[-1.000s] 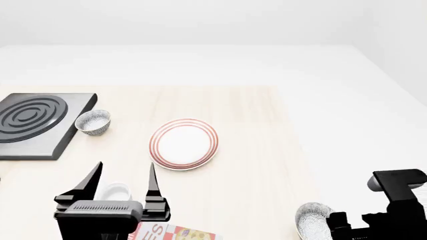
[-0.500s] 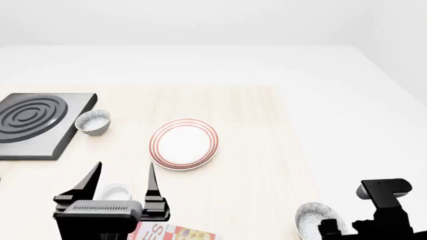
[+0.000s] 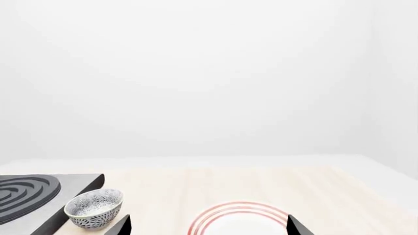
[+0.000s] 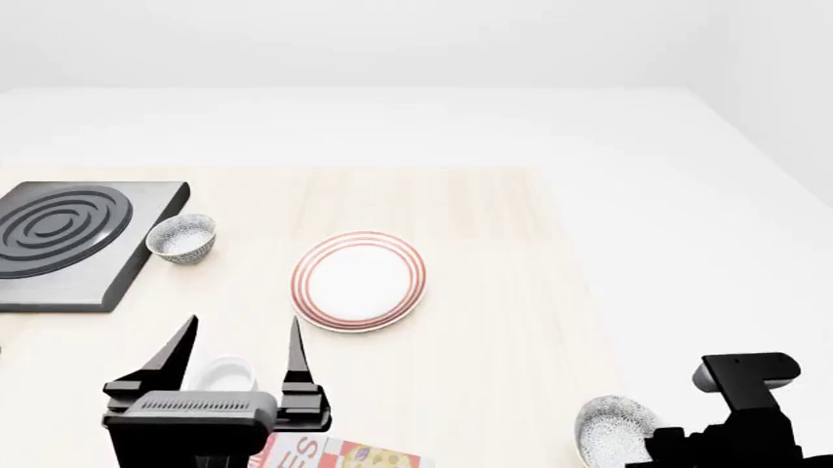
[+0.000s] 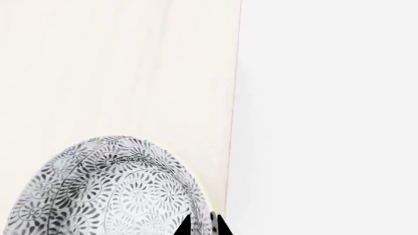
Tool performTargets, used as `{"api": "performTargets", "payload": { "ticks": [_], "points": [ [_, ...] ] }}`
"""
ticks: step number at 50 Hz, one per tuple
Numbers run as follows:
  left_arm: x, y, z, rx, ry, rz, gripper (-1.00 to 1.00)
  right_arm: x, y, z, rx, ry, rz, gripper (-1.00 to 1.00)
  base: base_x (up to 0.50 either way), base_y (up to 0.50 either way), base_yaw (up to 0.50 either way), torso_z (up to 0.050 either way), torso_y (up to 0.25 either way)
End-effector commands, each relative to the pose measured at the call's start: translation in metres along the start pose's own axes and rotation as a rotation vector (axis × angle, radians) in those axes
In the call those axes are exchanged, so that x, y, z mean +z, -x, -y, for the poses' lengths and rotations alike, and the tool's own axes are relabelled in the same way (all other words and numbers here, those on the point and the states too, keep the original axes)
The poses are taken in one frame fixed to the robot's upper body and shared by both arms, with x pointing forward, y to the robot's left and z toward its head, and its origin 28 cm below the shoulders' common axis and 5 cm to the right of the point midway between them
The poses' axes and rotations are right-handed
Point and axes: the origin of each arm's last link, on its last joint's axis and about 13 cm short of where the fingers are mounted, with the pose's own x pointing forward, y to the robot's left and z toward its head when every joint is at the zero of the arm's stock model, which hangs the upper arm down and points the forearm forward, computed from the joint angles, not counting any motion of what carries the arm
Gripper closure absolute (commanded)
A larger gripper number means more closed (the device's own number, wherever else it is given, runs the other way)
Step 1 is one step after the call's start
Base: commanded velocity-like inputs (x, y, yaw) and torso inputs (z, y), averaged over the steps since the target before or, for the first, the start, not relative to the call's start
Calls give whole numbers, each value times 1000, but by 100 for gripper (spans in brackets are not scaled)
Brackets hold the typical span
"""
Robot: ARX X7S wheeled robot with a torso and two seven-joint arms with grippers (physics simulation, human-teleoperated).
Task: Pick the akita bowl next to the cookies box and place it on the plate.
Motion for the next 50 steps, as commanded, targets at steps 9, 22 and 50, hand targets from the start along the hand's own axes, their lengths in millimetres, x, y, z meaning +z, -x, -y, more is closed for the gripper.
{"api": "performTargets", "payload": {
  "ticks": [9,22,50],
  "points": [
    [0,0,0,-2,2,0,-100,1,3,-4,23,9,-8,100,0,0,0,0,0],
    [1,0,-1,1,4,4,-100,42,37,-17,56,74,108,100,0,0,0,0,0],
    [1,-1,0,3,5,0,-100,170,33,-58,99,110,387,100,0,0,0,0,0]
  ]
}}
